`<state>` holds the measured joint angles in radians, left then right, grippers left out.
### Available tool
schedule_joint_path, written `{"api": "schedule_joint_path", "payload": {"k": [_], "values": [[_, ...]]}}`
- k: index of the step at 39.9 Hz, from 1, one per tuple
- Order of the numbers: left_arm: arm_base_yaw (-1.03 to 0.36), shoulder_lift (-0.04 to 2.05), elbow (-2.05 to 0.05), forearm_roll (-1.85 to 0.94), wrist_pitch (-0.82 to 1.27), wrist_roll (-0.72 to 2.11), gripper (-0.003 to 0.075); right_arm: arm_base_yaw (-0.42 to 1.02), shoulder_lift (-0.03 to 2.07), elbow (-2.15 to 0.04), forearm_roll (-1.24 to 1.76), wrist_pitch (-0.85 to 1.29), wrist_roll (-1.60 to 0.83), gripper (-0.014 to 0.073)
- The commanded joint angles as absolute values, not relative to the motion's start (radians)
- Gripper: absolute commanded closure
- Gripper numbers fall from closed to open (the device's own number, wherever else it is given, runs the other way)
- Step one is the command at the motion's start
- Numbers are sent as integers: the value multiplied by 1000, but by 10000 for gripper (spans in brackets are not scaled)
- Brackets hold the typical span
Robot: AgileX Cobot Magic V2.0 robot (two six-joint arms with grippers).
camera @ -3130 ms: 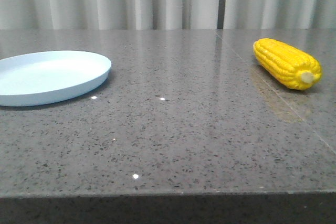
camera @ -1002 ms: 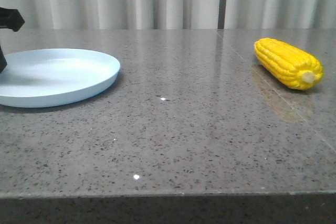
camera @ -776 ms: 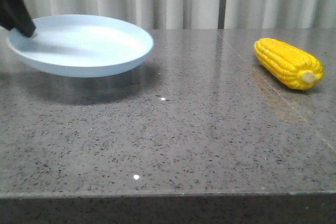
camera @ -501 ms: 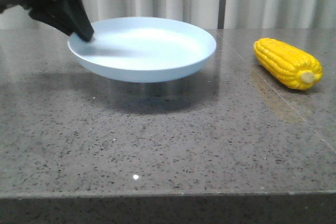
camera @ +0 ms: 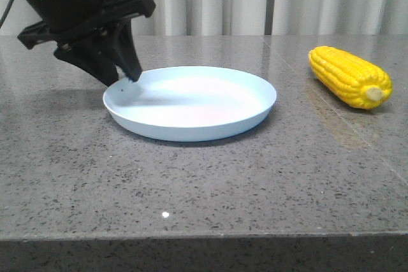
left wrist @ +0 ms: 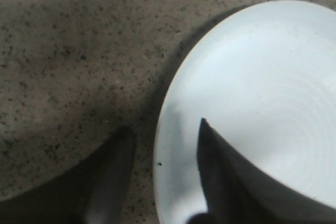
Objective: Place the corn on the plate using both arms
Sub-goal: 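Push the plate toward the middle of the table with the left gripper, then move the right gripper over the yellow corn cob and grasp it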
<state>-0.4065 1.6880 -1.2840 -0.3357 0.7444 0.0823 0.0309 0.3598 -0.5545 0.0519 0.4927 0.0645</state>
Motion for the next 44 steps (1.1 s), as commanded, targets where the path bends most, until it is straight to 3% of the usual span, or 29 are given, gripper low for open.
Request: {"api": "schedule_joint_path", "payload": {"k": [1,5,17,24,44], "values": [[-394,1610,-1346,-315,750,78,246,23,375,-590,52,419,57,-7],[-377,1562,-1370,-250,791,78,268,23,375,-590,52,419,57,-7],[-354,1413,-1340,197,1007,-124,594,23,375,-590,52,419,57,-7],[-354,1294,-1248,243,982,-162,741,23,375,-590,52,419,57,-7],[-358,635,-703,236,446,-162,741,23,375,-590,52,419,57,-7]]}}
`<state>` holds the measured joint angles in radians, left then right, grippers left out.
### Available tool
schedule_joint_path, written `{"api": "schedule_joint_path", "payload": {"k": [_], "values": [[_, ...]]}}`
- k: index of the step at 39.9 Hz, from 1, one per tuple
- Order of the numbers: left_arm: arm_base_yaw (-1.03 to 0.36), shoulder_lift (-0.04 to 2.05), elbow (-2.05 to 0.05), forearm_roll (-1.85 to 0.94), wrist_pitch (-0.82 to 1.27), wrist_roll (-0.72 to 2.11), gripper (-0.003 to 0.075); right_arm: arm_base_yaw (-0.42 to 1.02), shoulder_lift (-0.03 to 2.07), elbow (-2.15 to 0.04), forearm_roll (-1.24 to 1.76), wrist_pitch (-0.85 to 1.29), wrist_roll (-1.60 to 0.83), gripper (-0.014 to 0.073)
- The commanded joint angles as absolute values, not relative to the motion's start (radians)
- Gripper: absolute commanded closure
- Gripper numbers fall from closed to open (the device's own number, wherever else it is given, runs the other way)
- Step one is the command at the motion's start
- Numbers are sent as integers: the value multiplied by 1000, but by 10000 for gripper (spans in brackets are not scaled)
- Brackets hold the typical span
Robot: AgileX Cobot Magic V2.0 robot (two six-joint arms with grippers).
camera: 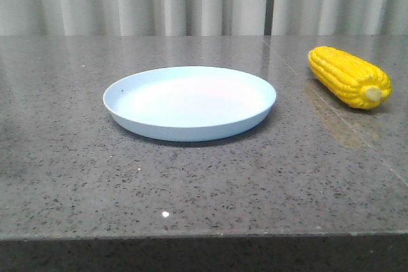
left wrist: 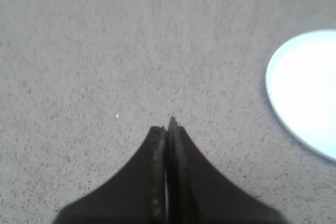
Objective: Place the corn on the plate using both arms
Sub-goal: 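Move the right gripper over the yellow corn cob and grasp it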
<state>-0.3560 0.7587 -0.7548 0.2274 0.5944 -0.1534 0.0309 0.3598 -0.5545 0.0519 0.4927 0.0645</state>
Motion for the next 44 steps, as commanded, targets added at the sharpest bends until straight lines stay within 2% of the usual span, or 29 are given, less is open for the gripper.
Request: {"api": "schedule_joint_path", "payload": {"k": [1,14,25,36,44], "values": [[-358,601,-673,236,428,-161,741,23,375,-590,52,419,57,-7],[-358,179,-459,236,420,-159,741,23,375,-590,52,419,57,-7],[-358,74,-420,228,409,-159,741,23,410,-597,89,425,57,-7],[-358,74,-420,228,412,-159,741,25,830,-758,109,484,57,-7],[-358,74,-420,228,412,-159,741,96,1112,-929,133,565,57,-7]]}}
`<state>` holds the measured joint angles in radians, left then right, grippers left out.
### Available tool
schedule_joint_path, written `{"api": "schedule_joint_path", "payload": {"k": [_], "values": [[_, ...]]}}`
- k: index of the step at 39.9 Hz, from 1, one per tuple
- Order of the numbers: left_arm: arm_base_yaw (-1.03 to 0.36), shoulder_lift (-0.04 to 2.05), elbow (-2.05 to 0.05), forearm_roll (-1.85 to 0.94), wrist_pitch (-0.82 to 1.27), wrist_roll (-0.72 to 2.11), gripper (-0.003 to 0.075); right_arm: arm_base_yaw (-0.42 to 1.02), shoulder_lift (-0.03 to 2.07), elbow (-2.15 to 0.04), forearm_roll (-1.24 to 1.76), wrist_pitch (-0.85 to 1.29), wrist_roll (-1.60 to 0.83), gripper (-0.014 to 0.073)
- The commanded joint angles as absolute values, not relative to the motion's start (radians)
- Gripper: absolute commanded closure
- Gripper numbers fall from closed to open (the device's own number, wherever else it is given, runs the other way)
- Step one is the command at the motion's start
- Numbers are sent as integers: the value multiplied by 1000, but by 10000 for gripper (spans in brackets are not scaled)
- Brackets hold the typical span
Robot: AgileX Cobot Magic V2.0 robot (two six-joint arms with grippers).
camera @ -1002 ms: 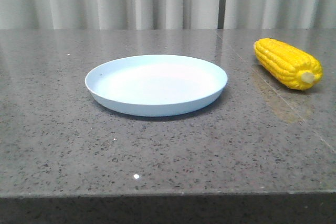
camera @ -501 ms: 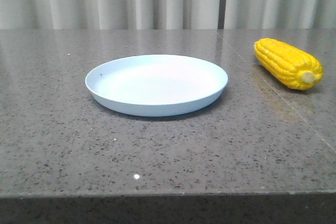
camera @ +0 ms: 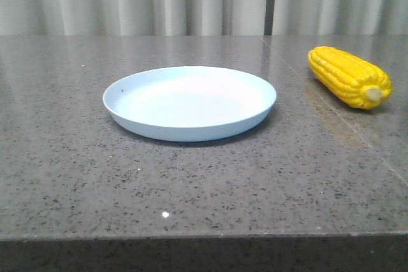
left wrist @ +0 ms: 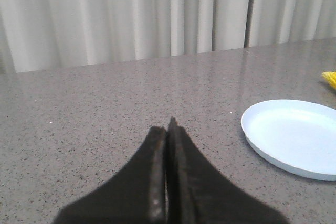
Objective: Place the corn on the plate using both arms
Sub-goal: 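Move the right gripper over the yellow corn cob and grasp it, then carry the corn with the right gripper and lower it onto the plate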
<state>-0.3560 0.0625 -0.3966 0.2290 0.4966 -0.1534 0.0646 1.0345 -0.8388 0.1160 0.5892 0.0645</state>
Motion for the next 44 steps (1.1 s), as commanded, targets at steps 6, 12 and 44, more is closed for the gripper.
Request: {"api": "schedule_joint_path", "payload": {"k": [6,12,44], "values": [[-358,74,-420,228,412,-159,741,160,1263,-1016,175,579,57,-7],[-358,74,-420,228,412,-159,741,183,1391,-1090,198,577,57,-7],[-358,74,-420,228,412,-159,741,205,1447,-1261,208,723,93,584]]}}
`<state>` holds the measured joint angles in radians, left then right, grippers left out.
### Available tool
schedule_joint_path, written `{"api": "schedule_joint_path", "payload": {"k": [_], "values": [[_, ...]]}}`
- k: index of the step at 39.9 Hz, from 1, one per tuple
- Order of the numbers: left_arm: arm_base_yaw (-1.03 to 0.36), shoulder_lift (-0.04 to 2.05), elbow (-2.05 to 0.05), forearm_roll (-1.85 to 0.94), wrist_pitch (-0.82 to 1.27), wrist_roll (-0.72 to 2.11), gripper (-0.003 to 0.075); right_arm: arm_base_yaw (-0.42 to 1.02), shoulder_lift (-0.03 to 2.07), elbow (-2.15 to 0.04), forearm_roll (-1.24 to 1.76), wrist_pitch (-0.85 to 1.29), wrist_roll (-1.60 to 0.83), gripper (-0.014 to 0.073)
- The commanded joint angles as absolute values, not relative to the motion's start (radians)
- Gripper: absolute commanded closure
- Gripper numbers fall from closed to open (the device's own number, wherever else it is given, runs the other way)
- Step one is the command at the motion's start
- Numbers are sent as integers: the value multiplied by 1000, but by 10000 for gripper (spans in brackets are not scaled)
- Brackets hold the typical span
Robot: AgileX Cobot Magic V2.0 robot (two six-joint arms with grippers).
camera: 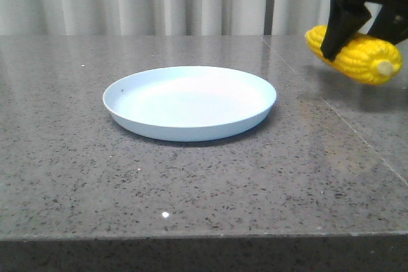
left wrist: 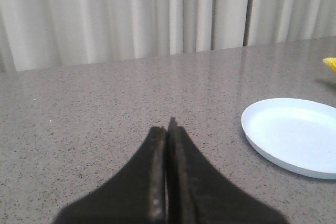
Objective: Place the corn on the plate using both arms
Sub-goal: 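Carry the corn with the right gripper and lower it onto the plate, then open the right gripper and lift it away from the corn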
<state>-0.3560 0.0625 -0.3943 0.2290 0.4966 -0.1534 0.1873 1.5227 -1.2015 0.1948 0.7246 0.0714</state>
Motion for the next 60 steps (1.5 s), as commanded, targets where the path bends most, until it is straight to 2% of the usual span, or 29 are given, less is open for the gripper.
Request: {"api": "schedule_joint_path", "payload": {"k": [1,7,22,30,38,42,47,51,60], "values": [[-358,74,-420,225,412,-159,741,214,1442,-1272,206,739,96,585],[-358,74,-420,224,412,-159,741,325,1439,-1343,107,817,182,585],[-358,74,-420,224,412,-159,741,694,1582,-1435,-261,852,697,575],[-358,74,-420,224,412,-159,741,731,1665,-1435,-270,825,825,515],[-358,74,-420,224,412,-159,741,731,1692,-1435,-254,791,847,508],[-358,74,-420,224,412,-159,741,731,1693,-1435,-249,791,847,404],[-358,74,-420,224,412,-159,741,731,1693,-1435,-240,797,847,122],[-358,74,-420,224,412,-159,741,731,1687,-1435,-238,815,847,-22],[-358,74,-420,224,412,-159,741,712,1591,-1435,-258,796,846,1]]}}
